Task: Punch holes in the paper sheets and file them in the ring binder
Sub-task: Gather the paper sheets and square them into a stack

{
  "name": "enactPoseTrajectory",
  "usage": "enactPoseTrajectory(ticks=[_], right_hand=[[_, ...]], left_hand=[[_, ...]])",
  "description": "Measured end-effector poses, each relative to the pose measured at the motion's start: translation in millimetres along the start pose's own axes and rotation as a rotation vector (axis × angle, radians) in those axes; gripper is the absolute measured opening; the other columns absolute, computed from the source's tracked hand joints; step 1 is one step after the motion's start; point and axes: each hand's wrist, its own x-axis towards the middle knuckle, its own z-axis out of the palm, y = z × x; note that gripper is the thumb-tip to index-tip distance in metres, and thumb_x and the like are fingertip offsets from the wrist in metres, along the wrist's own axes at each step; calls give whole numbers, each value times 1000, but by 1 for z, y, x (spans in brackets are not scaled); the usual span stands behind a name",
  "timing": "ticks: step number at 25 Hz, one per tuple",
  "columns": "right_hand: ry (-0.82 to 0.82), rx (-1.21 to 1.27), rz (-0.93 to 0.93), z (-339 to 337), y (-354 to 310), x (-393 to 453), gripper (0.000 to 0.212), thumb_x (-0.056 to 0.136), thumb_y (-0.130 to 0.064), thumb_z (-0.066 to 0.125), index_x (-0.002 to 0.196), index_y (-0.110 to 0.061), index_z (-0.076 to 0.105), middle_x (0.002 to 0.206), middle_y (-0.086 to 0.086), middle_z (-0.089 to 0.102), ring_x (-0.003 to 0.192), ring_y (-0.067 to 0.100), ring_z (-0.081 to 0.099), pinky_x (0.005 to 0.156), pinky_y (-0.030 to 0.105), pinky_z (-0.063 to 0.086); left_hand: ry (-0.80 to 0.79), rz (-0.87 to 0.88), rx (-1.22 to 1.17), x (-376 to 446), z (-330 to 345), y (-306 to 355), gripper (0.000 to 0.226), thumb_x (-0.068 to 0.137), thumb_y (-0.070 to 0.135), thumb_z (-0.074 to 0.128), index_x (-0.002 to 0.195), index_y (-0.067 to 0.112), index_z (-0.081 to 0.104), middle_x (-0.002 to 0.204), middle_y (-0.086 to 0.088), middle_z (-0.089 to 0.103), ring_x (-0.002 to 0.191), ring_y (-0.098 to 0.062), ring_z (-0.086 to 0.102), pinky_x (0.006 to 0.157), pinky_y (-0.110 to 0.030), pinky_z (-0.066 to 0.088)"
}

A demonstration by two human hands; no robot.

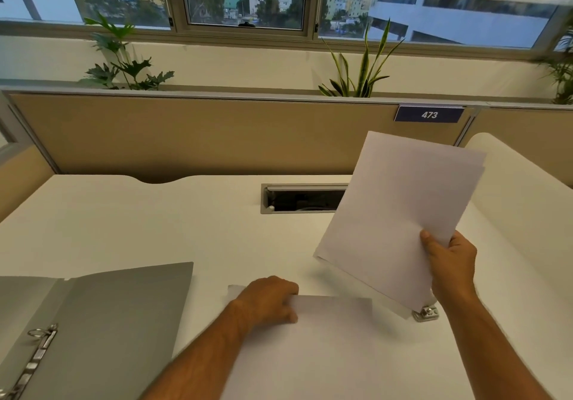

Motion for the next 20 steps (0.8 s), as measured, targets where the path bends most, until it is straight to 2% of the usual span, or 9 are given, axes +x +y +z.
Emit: enactPoseTrajectory(ticks=[2, 7, 9, 11, 14, 17, 20], right_hand=[[60, 36, 12, 2, 5, 1, 22, 92, -12, 66, 114, -10, 66, 97, 5, 68, 84, 25, 64, 91, 45, 53], [141, 168, 68, -1, 14, 4, 26, 93, -13, 64, 118, -8, 63, 110, 11, 66, 93, 27, 62, 94, 45, 52], [57, 162, 90, -1, 15, 0, 26, 93, -11, 63, 119, -6, 62, 111, 12, 67, 91, 28, 62, 92, 45, 52], [-91, 135, 114, 4, 18, -10, 25, 93, -8, 63, 118, -5, 63, 104, 11, 70, 86, 28, 65, 84, 42, 54], [-291, 111, 207, 18, 26, -26, 23, 91, -7, 64, 114, -5, 66, 99, 9, 74, 87, 32, 69, 81, 44, 57], [-462, 80, 301, 32, 33, -39, 24, 94, -14, 61, 116, -9, 67, 109, 15, 74, 99, 38, 69, 90, 54, 56], [-597, 66, 326, 41, 29, -51, 23, 96, -13, 57, 116, -9, 68, 109, 17, 74, 98, 36, 71, 91, 54, 56]], left_hand=[[41, 45, -178, -10, 0, -10, 16, 82, 35, 66, 82, 26, 53, 87, 9, 66, 80, -18, 58, 62, -26, 39], [215, 24, -685, -32, -2, -37, 15, 81, 24, 76, 74, 28, 64, 77, 15, 68, 76, -3, 63, 72, -18, 48], [337, -36, -866, -36, -9, -41, 13, 83, 21, 76, 77, 25, 65, 78, 12, 69, 74, -4, 63, 71, -20, 50], [449, -103, -1031, -36, -17, -39, 8, 87, 26, 72, 93, 23, 67, 91, 9, 73, 83, -10, 69, 75, -28, 57], [601, -200, -1120, -30, -25, -28, 29, 90, 37, 65, 117, 25, 62, 110, 9, 70, 99, -12, 68, 87, -34, 57], [699, -290, -1148, -26, -29, -18, 33, 92, 42, 60, 119, 24, 58, 112, 6, 67, 102, -16, 65, 90, -39, 56], [692, -326, -1221, -24, -28, -12, 27, 91, 36, 63, 111, 20, 56, 110, -1, 68, 99, -22, 66, 85, -39, 57]])
